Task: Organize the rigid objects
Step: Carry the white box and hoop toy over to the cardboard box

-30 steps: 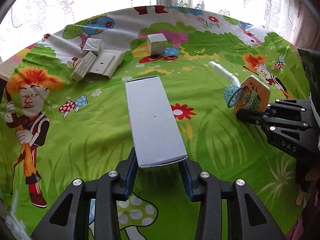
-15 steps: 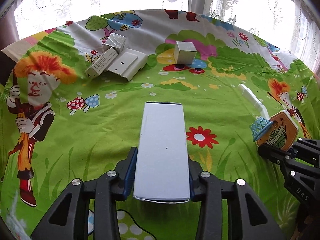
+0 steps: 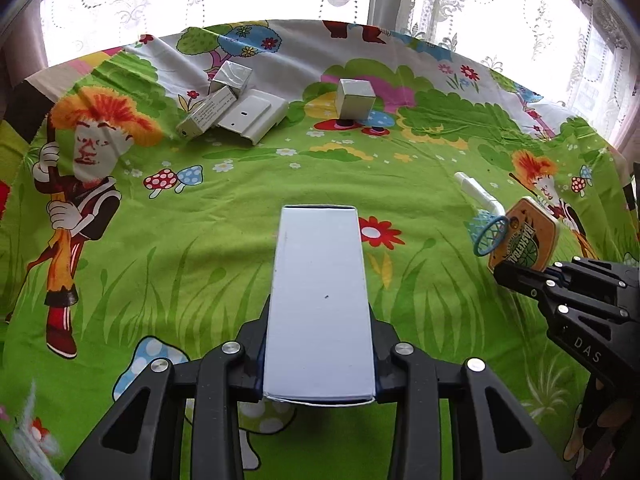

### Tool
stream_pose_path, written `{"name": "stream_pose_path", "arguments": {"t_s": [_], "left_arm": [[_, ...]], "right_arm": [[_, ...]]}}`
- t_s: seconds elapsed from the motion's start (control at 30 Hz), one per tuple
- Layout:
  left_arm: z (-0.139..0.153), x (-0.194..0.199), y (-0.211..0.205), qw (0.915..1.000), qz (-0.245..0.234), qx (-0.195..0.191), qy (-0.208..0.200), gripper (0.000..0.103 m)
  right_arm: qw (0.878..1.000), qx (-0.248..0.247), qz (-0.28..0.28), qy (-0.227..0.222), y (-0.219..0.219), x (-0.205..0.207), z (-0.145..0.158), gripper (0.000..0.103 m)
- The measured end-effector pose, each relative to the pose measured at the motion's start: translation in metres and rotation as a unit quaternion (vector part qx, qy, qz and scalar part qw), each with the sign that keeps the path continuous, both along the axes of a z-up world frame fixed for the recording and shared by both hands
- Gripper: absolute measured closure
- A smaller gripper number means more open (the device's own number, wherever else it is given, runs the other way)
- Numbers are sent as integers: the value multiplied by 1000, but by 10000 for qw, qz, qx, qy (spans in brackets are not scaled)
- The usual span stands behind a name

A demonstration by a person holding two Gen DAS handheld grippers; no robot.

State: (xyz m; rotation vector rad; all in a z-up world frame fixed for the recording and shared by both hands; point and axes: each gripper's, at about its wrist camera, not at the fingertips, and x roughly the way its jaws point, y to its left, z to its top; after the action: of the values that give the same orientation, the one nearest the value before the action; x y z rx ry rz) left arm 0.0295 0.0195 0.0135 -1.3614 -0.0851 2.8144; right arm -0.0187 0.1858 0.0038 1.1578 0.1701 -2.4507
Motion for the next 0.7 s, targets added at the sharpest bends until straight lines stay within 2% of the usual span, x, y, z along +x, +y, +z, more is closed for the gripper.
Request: {"name": "stream_pose_path", "arguments": {"t_s": [0.33, 0.7], "left_arm": [[3, 54, 19, 9995, -300, 127, -19, 66], [11, 75, 33, 9989, -477, -3, -21, 66]], "right_arm": [[9993, -71, -182, 321, 3, 67, 22, 94], [9980, -339, -357, 400, 32, 108, 32, 94]]}}
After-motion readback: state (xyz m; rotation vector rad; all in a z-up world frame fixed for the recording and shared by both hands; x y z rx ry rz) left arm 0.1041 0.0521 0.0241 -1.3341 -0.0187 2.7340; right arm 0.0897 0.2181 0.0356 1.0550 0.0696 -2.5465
